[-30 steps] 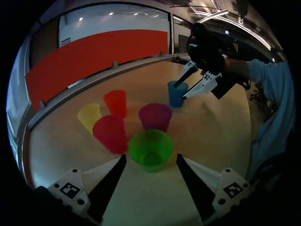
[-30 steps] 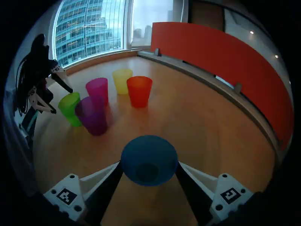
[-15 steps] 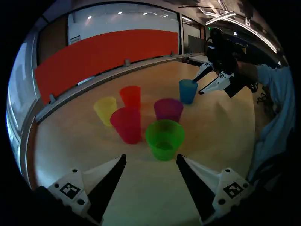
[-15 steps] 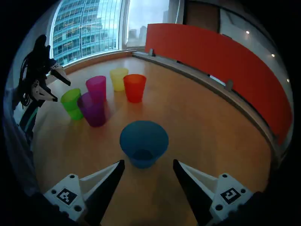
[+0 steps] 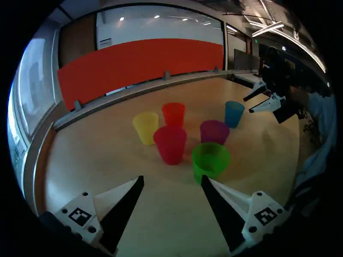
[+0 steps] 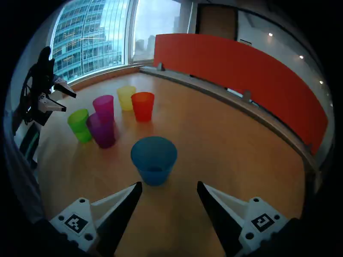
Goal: Pour water
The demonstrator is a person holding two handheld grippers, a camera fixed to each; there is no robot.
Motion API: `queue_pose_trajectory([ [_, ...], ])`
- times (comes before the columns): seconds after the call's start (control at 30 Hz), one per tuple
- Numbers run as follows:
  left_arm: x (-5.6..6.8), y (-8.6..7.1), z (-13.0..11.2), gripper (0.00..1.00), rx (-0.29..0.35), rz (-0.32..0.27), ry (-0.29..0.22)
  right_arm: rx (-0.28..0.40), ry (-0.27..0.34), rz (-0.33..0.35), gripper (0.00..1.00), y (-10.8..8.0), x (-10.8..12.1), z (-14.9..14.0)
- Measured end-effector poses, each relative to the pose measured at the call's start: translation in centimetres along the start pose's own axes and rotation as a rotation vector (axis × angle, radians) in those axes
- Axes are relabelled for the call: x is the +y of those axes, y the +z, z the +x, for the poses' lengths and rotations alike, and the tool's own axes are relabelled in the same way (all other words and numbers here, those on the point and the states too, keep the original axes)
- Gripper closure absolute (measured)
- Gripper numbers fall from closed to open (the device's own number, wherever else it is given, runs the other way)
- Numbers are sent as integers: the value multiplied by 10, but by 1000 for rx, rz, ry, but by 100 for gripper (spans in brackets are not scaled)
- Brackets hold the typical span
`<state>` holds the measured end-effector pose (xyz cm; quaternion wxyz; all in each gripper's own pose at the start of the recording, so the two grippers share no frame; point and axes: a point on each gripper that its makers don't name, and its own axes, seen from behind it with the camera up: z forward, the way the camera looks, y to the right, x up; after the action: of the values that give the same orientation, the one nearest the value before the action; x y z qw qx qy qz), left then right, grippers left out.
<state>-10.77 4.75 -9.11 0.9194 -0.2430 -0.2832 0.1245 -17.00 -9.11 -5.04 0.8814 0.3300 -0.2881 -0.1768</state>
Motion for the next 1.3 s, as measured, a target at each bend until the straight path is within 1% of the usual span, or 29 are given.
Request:
queue_pose_trajectory([
  [0.17,-21,-3,16,0,65,59,-64,58,33,-74,0,-13,13,9],
  [0.3,-36,-2,26,0,105,112,-102,114,74,-127,0,-22,18,16],
  [0.5,-42,0,41,0,169,148,-132,190,131,-195,1,-35,25,23],
  [0.63,-49,0,52,0,213,182,-147,239,153,-274,1,-45,38,26],
  [0.77,-58,-2,63,0,260,238,-158,305,158,-361,0,-59,51,38],
  [0.9,-64,-5,73,0,303,296,-149,381,173,-421,1,-74,58,55],
  [1.07,-68,-13,89,0,370,358,-135,456,195,-495,1,-90,68,72],
  [1.2,-66,-20,100,0,428,383,-137,511,209,-573,1,-101,76,81],
  [1.3,-67,-26,105,0,459,403,-142,555,234,-615,1,-109,79,87],
])
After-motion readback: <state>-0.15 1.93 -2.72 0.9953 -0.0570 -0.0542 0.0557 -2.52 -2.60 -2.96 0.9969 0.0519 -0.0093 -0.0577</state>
